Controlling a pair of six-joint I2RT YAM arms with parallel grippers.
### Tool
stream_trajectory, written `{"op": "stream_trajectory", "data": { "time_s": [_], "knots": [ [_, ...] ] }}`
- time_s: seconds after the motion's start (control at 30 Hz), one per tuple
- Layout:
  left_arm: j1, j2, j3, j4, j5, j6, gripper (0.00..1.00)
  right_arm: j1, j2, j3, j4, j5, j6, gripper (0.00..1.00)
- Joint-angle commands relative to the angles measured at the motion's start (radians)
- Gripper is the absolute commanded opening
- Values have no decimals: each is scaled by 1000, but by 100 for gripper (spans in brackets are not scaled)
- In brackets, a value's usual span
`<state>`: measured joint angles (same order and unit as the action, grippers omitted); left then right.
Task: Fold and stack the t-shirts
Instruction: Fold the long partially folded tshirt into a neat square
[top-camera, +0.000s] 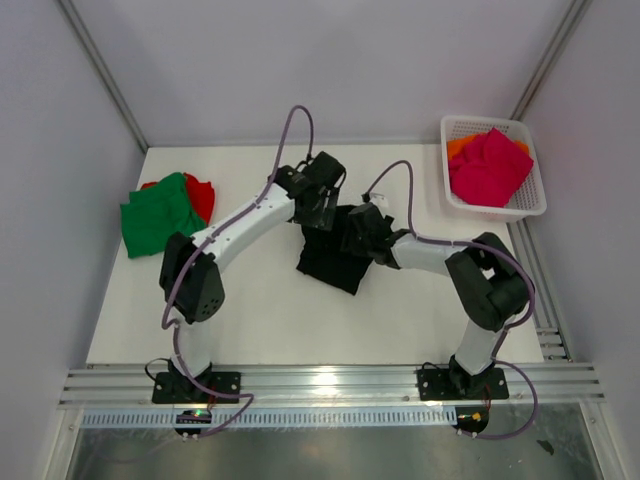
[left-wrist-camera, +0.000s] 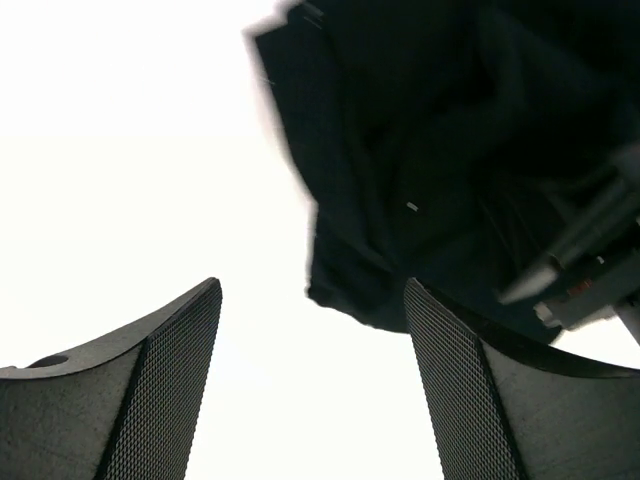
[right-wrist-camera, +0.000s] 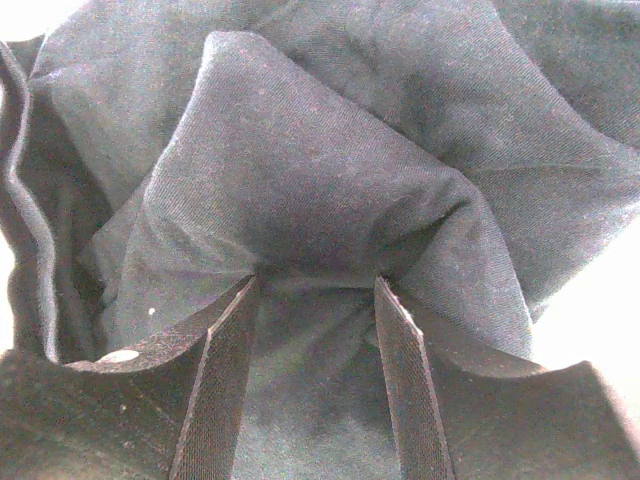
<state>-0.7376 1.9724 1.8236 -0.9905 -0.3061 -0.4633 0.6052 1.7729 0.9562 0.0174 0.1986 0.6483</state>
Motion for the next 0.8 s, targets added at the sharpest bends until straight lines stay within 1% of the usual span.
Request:
{"op": "stream_trajectory", "data": {
  "time_s": [0.0,0.13,0.2,0.3,0.37,0.43,0.57,0.73,0.77],
  "knots": [
    [26,-78,48,-28,-166,0,77,21,-16,-40,-45,-42,-9,54],
    [96,-63,42,-86,-198,-49,77,21,-21,-47,-42,-44,-12,54],
    [122,-58,8,-88,-234,-55,77,21,-32,-50,-37,-42,-19,54],
    [147,-52,-39,-71,-245,-70,77,22,-64,-56,-25,-38,-33,54],
    [194,-49,-55,-69,-226,-125,77,22,-95,-69,-23,-31,-55,54],
    [243,-44,-78,-69,-231,-158,77,22,-154,-86,22,-25,-76,54],
    [294,-14,-107,-39,-194,-158,76,22,-243,-94,38,-13,-116,54],
    [294,52,-156,22,-136,-141,76,22,-299,-74,15,2,-145,54],
    [294,62,-167,54,-111,-141,76,22,-306,-73,9,5,-145,54]
  ]
}}
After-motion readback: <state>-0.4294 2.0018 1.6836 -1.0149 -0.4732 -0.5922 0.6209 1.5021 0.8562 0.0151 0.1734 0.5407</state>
